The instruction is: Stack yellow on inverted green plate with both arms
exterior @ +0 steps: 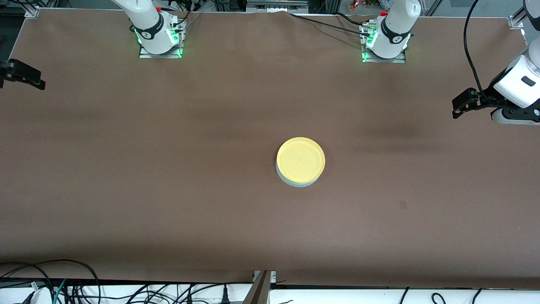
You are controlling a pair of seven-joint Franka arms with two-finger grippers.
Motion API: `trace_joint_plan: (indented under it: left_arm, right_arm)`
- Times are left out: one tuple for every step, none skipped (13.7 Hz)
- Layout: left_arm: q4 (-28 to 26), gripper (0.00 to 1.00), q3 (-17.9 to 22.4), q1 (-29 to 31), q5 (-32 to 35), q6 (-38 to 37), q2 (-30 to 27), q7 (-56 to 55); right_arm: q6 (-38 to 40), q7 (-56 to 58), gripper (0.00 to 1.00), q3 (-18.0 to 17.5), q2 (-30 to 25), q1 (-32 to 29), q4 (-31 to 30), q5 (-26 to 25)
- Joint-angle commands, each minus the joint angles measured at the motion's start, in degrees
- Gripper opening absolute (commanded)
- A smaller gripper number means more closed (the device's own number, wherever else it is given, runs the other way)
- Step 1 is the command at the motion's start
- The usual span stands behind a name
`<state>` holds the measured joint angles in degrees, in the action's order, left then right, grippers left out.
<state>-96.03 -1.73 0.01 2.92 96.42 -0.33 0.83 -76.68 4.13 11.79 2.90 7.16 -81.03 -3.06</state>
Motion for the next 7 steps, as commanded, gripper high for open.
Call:
trace_joint_plan:
  left_arm:
    - [2.5, 1.0, -0.1, -0.3, 0.9, -2.4, 0.6, 0.7]
    - [2.5, 1.0, -0.1, -0.4, 0.9, -2.4, 0.7, 0.7]
    - [2.6, 1.0, -0.1, -0.5, 0.9, -2.4, 0.7, 0.7]
    - [2.5, 1.0, -0.1, -0.5, 0.9, -2.4, 0.7, 0.7]
    - [2.5, 1.0, -0.1, -0.5, 0.9, -2.4, 0.7, 0.7]
    - [2.5, 1.0, 0.0, -0.5, 0.9, -2.4, 0.7, 0.7]
    - [2.5, 1.0, -0.1, -0.5, 0.9, -2.4, 0.6, 0.7]
  right_arm:
    - [1.3, -0.2, 1.0, -1.5, -3.8, -1.6, -4.7, 1.1]
    - [1.5, -0.2, 1.0, -1.5, -3.9, -1.6, -5.1, 1.2]
    - [1.8, -0.2, 1.0, -1.5, -3.3, -1.4, -4.8, 1.2]
    - [2.5, 0.0, 1.0, -1.4, -3.1, -1.4, -4.4, 1.2]
    - [2.6, -0.1, 1.0, -1.4, -2.9, -1.1, -4.3, 1.1]
    - [2.6, 0.0, 1.0, -1.2, -2.4, -1.2, -4.3, 1.1]
    - [2.6, 0.0, 1.0, -1.0, -2.3, -1.6, -4.3, 1.6]
